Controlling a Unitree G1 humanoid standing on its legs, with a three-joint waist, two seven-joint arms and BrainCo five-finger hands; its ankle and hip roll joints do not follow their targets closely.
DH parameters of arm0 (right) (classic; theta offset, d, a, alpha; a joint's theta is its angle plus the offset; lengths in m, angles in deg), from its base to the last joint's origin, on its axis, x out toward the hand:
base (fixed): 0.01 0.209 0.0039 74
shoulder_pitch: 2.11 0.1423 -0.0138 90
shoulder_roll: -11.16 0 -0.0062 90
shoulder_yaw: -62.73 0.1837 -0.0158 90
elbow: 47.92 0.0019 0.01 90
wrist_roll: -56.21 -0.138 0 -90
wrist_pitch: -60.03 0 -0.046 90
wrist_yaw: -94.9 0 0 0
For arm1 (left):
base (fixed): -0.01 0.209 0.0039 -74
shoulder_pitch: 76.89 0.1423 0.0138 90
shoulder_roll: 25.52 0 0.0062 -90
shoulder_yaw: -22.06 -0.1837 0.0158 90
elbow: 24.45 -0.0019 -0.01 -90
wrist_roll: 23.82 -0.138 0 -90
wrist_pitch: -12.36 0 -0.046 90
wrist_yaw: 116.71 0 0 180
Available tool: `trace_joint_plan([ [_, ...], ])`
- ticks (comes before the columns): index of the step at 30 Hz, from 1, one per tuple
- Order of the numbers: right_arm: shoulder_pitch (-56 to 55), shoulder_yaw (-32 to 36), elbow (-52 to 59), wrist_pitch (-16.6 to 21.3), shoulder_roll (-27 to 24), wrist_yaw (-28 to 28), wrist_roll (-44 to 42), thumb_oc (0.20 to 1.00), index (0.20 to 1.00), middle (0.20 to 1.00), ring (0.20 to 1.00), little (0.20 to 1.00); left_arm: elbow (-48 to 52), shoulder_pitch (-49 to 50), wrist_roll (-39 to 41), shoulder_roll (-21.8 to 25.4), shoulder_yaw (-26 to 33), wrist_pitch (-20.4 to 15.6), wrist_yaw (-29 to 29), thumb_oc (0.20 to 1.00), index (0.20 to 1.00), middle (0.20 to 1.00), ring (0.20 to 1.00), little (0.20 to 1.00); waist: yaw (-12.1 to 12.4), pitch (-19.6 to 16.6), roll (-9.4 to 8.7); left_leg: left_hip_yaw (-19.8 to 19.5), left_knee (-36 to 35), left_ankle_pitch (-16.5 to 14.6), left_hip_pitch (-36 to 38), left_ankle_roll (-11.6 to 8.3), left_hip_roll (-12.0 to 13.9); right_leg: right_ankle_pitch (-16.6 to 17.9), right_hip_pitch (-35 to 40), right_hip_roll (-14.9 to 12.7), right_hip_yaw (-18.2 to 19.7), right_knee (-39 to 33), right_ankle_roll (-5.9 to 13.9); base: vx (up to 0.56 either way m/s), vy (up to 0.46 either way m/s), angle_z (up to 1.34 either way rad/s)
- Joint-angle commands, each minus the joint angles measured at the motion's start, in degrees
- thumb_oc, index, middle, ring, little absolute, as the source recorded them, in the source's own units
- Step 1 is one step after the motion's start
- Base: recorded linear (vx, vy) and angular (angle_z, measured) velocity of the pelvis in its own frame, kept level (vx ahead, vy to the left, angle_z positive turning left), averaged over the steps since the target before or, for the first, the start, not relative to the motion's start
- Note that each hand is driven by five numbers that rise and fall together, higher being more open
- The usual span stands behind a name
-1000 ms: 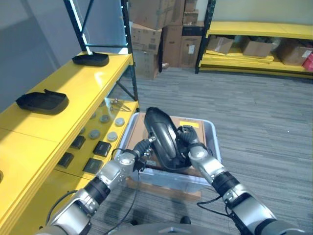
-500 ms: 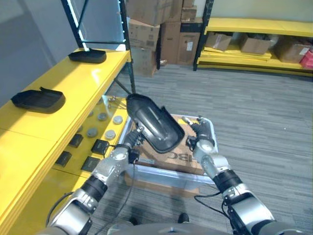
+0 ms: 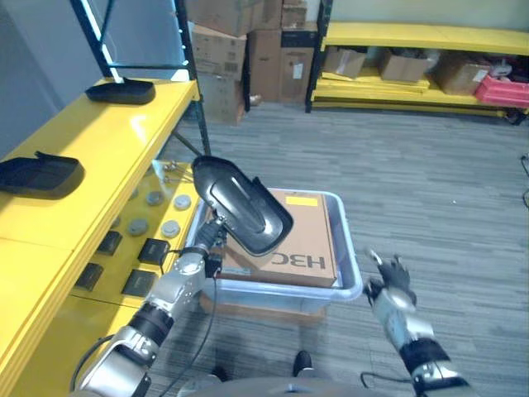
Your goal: Move parts from the plastic box to the shelf.
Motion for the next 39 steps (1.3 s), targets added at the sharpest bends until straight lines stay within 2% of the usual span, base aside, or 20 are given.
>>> trace_joint_plan([
  [1, 2.8, 1.0, -1.6, 2.3, 0.6, 2.4, 1.6, 1.0, 1.0, 1.0, 1.0, 1.0, 1.1, -4.2, -3.4, 0.8, 3.2, -10.7, -1.3, 0.2, 0.2, 0.2, 0.2, 0.2, 1.0, -2.3, 0.47, -0.2, 1.3, -1.1, -3.1, -0.04, 2.7, -4.2, 2.2, -3.4, -0.4, 1.9, 4.38, -0.01, 0.001, -0.15],
  [7, -2.1, 3.0, -7.8, 2.3, 2.7, 5.8, 2.5, 1.0, 1.0, 1.0, 1.0, 1.0, 7.0, -1.8, -6.1, 5.2, 8.8, -16.3, -1.5, 0.2, 0.2, 0.2, 0.2, 0.2, 1.2, -2.5, 0.66, -0.5, 0.7, -1.3, -3.5, 0.49, 1.6, -4.4, 1.6, -3.7, -0.3, 2.5, 4.63, 0.0, 0.002, -0.09],
  [11, -4.0, 4.4, -11.1, 3.0, 3.6, 9.6, 4.9, 1.0, 1.0, 1.0, 1.0, 1.0, 14.9, -0.1, -6.0, 8.7, 13.2, -15.9, -1.3, 0.2, 0.2, 0.2, 0.2, 0.2, 2.3, -2.4, 1.39, -2.8, -0.3, -1.4, -4.8, 1.39, 0.1, -5.5, 0.6, -3.9, 0.3, 4.6, 4.84, -0.02, -0.009, 0.02],
  [13, -4.7, 4.6, -11.5, 2.5, 3.7, 10.7, 6.0, 1.0, 1.0, 1.0, 1.0, 1.0, 16.7, 0.3, -6.1, 9.5, 13.8, -15.6, -1.1, 0.2, 0.2, 0.2, 0.2, 0.2, 2.1, -2.3, 1.67, -4.5, -0.3, -1.3, -5.3, 1.72, -0.2, -6.5, -0.1, -3.1, 1.9, 5.9, 4.44, -0.06, -0.035, 0.12],
  [14, -5.7, 4.8, -11.9, 2.7, 3.6, 11.3, 5.9, 1.0, 1.0, 1.0, 1.0, 1.0, 17.4, 0.1, -6.2, 9.7, 13.6, -15.8, -0.8, 0.2, 0.2, 0.2, 0.2, 0.2, 1.5, -2.1, 1.99, -6.9, -0.3, -1.0, -5.9, 1.94, -0.5, -7.7, -0.9, -1.0, 4.6, 6.9, 3.39, -0.04, -0.034, 0.55],
  [15, -6.0, 4.8, -12.0, 3.0, 3.6, 11.2, 5.5, 1.0, 1.0, 1.0, 1.0, 1.0, 17.4, 0.1, -6.2, 9.7, 13.5, -15.9, -0.3, 0.2, 0.2, 0.2, 0.2, 0.2, 1.2, -2.1, 2.05, -7.6, -0.3, -1.0, -6.0, 1.96, -0.5, -8.0, -1.0, -0.5, 5.2, 7.2, 3.12, -0.03, -0.055, 0.81],
  [16, -7.9, 5.3, -12.6, 3.5, 3.2, 12.2, 5.9, 1.0, 1.0, 1.0, 1.0, 1.0, 17.5, -0.2, -7.5, 9.1, 12.8, -16.8, 0.1, 0.2, 0.2, 0.2, 0.2, 0.2, -0.1, -1.9, 2.38, -11.5, -0.3, -0.3, -6.8, 1.95, -1.1, -9.3, -1.6, 2.6, 8.9, 8.5, 1.66, -0.01, -0.062, 1.11],
  [18, -9.1, 4.6, -13.2, 2.7, 3.5, 14.3, 9.9, 1.0, 1.0, 1.0, 1.0, 1.0, 18.8, 0.4, -8.4, 9.2, 13.1, -16.5, -0.4, 0.2, 0.2, 0.2, 0.2, 0.2, 0.1, -1.5, 2.24, -13.6, -0.3, 0.3, -7.3, 1.51, -1.4, -9.5, -1.3, 3.8, 8.5, 8.4, 1.04, -0.05, -0.121, 1.57],
  [21, -9.7, 1.0, -14.2, 0.5, 3.4, 16.6, 14.2, 1.0, 1.0, 1.0, 1.0, 1.0, 22.4, 4.0, -8.8, 10.3, 15.1, -17.0, -1.6, 0.2, 0.2, 0.2, 0.2, 0.2, 1.8, -0.8, 2.22, -16.3, -0.3, 1.3, -8.3, 0.59, -1.0, -9.7, -0.8, 5.3, 7.5, 7.5, -0.11, -0.09, -0.14, 1.32],
  [26, -8.8, -5.4, -17.2, 0.2, 3.1, 19.7, 19.5, 1.0, 1.0, 1.0, 1.0, 1.0, 23.7, 10.2, -8.3, 11.4, 19.4, -21.3, -2.7, 0.2, 0.2, 0.2, 0.2, 0.2, 5.6, 0.4, 2.49, -18.7, 0.1, 3.5, -11.6, -1.66, 0.1, -10.1, 0.3, 6.4, 4.4, 5.8, -1.21, -0.11, -0.077, 0.54],
  [27, -8.5, -6.2, -17.5, 0.4, 3.0, 19.8, 19.9, 1.0, 1.0, 1.0, 1.0, 1.0, 23.9, 10.8, -8.2, 11.4, 20.1, -21.5, -3.1, 0.2, 0.2, 0.2, 0.2, 0.2, 6.0, 0.7, 2.63, -18.3, 0.2, 4.0, -12.3, -2.07, 0.6, -10.3, 0.4, 6.4, 3.5, 5.8, -1.31, -0.16, -0.001, 0.81],
  [28, -8.5, -7.2, -17.7, 0.4, 3.0, 20.2, 21.3, 1.0, 1.0, 1.0, 1.0, 1.0, 23.9, 11.4, -7.9, 11.3, 21.1, -21.9, -3.4, 0.2, 0.2, 0.2, 0.2, 0.2, 6.4, 1.4, 2.87, -15.5, 0.5, 5.0, -13.9, -2.81, 2.0, -11.0, 0.7, 6.3, 1.1, 6.2, -1.44, -0.11, 0.005, 1.02],
  [29, -8.4, -7.3, -17.7, 0.5, 3.0, 20.2, 21.3, 1.0, 1.0, 1.0, 1.0, 1.0, 23.9, 11.4, -7.9, 11.3, 21.2, -21.9, -3.5, 0.2, 0.2, 0.2, 0.2, 0.2, 6.3, 1.3, 2.93, -15.3, 0.5, 5.2, -14.2, -2.86, 2.2, -10.9, 0.5, 6.3, 0.8, 6.2, -1.45, -0.13, 0.019, 1.14],
  [30, -8.8, -7.8, -17.2, 0.3, 2.9, 19.8, 20.9, 1.0, 1.0, 1.0, 1.0, 1.0, 23.4, 11.3, -7.5, 11.3, 21.6, -22.9, -2.9, 0.2, 0.2, 0.2, 0.2, 0.2, 5.9, 1.6, 3.12, -10.4, 0.8, 6.5, -15.7, -3.47, 4.2, -11.4, 0.8, 5.9, -2.0, 6.6, -1.6, -0.09, 0.043, 0.97],
  [31, -8.8, -8.1, -17.1, 0.2, 2.7, 19.7, 21.3, 1.0, 1.0, 1.0, 1.0, 1.0, 23.3, 10.9, -7.7, 11.3, 21.8, -23.3, -3.5, 0.2, 0.2, 0.2, 0.2, 0.2, 5.6, 1.6, 3.35, -7.5, 0.8, 7.5, -16.7, -3.77, 5.5, -11.4, 0.5, 5.7, -3.6, 6.8, -1.71, -0.08, 0.042, 0.85],
  [32, -8.8, -8.2, -17.1, 0.1, 2.7, 19.9, 21.5, 1.0, 1.0, 1.0, 1.0, 1.0, 23.4, 10.8, -7.8, 11.3, 21.8, -23.3, -3.6, 0.2, 0.2, 0.2, 0.2, 0.2, 5.5, 1.5, 3.37, -7.2, 0.8, 7.6, -16.9, -3.83, 5.6, -11.4, 0.5, 5.7, -3.8, 6.9, -1.73, -0.05, 0.054, 1.35],
  [34, -8.5, -8.8, -17.7, 0.2, 2.7, 19.9, 22.2, 1.0, 1.0, 1.0, 1.0, 1.0, 23.4, 10.0, -8.5, 11.3, 21.8, -23.4, -5.0, 0.2, 0.2, 0.2, 0.2, 0.2, 4.9, 1.7, 3.57, -2.0, 0.8, 9.1, -17.9, -4.39, 7.5, -11.4, 0.6, 5.3, -6.5, 7.3, -1.73, -0.02, 0.066, 1.5],
  [35, -8.1, -9.4, -18.5, 0.6, 2.7, 19.9, 23.0, 1.0, 1.0, 1.0, 1.0, 1.0, 24.1, 9.8, -9.8, 11.4, 21.8, -23.1, -6.1, 0.2, 0.2, 0.2, 0.2, 0.2, 4.6, 1.8, 3.73, 2.3, 0.7, 10.2, -18.4, -4.75, 8.8, -11.4, 0.7, 5.1, -8.7, 7.7, -1.66, 0.0, 0.053, 0.87],
  [36, -8.1, -9.5, -18.5, 0.6, 2.7, 19.9, 23.0, 1.0, 1.0, 1.0, 1.0, 1.0, 24.1, 9.8, -9.9, 11.4, 21.8, -23.0, -6.1, 0.2, 0.2, 0.2, 0.2, 0.2, 4.5, 1.9, 3.64, 2.2, 0.7, 10.0, -18.2, -4.79, 8.6, -11.6, 0.9, 4.9, -8.8, 7.8, -1.62, 0.01, 0.062, 0.85],
  [39, -7.2, -10.7, -19.1, 1.0, 2.6, 19.9, 23.5, 1.0, 1.0, 1.0, 1.0, 1.0, 24.7, 10.0, -10.8, 11.9, 21.7, -22.6, -8.9, 0.2, 0.2, 0.2, 0.2, 0.2, 4.8, 2.2, 3.57, 5.6, 0.6, 10.0, -18.1, -5.56, 8.9, -13.5, 1.6, 4.2, -11.1, 9.8, -1.42, 0.12, 0.127, 0.91],
])
